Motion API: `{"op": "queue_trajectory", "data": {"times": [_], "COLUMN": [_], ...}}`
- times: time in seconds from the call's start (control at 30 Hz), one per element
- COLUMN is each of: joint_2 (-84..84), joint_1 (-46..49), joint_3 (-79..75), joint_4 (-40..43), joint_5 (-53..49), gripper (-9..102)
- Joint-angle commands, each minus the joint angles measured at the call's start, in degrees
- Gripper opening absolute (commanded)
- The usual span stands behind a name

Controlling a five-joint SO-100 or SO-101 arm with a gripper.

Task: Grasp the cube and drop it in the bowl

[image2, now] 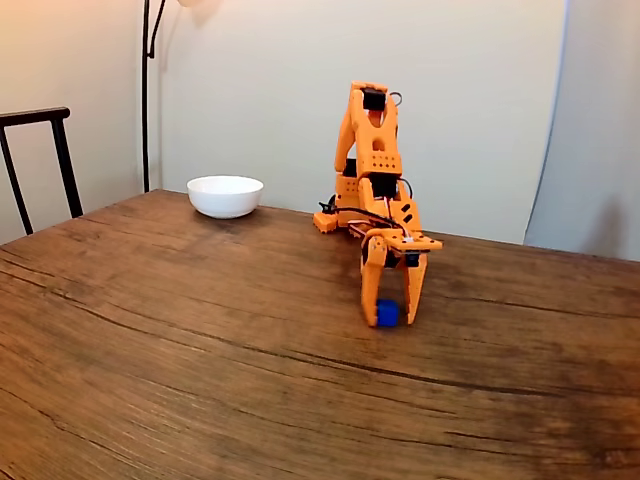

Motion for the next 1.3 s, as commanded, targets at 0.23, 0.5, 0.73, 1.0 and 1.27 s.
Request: {"op": "queue_trajectory", "data": {"times": [0.23, 0.5, 0.73, 1.0, 1.27], "joint_2": [-1.58, -1.58, -0.53, 8.7, 28.21], "joint_1": [-0.35, -0.35, -0.62, 0.44, 5.98], "joint_3": [2.11, 2.11, 0.97, 1.76, -3.16], "joint_4": [0.88, 0.88, 0.88, 2.72, 31.29], "joint_5": [-0.26, -0.18, 0.18, 4.39, 12.48], "gripper": [11, 10, 1, 1, 1]}}
